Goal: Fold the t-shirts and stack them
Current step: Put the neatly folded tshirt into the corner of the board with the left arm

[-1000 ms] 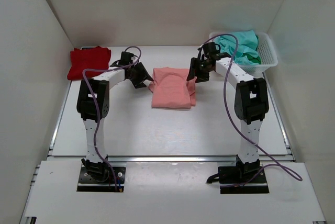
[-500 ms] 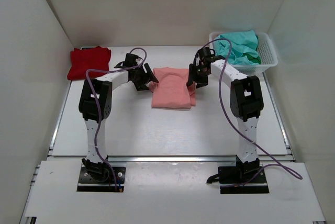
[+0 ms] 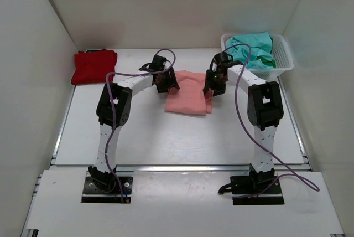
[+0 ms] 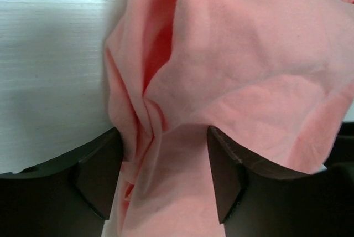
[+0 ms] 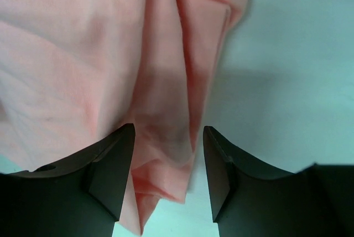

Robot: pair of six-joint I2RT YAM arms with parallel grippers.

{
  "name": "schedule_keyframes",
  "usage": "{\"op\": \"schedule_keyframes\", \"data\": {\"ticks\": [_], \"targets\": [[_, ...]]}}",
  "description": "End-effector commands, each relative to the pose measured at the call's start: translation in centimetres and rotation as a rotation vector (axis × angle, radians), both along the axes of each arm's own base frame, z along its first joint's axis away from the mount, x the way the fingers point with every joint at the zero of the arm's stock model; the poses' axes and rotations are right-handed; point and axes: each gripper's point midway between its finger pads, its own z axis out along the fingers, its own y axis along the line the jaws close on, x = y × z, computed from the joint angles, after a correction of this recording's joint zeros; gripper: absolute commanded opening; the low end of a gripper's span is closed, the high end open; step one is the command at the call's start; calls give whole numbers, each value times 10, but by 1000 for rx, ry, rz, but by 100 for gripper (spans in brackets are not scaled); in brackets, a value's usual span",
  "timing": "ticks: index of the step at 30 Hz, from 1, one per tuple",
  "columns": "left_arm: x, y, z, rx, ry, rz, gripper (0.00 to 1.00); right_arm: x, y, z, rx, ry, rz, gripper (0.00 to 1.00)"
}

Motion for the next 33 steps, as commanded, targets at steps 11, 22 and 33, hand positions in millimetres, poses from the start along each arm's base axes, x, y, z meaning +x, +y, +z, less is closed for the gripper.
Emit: {"op": "schedule_keyframes", "data": {"ticks": [11, 22, 33], "targets": [[-23, 19, -48, 469, 131, -112, 0, 14, -64, 156, 102, -361, -185, 50], [45, 130, 60, 603, -83, 82, 0, -36, -68, 185, 120, -417, -177, 50], [88, 200, 123, 666, -217, 219, 0, -43, -60, 191, 91, -400, -126, 50]]}}
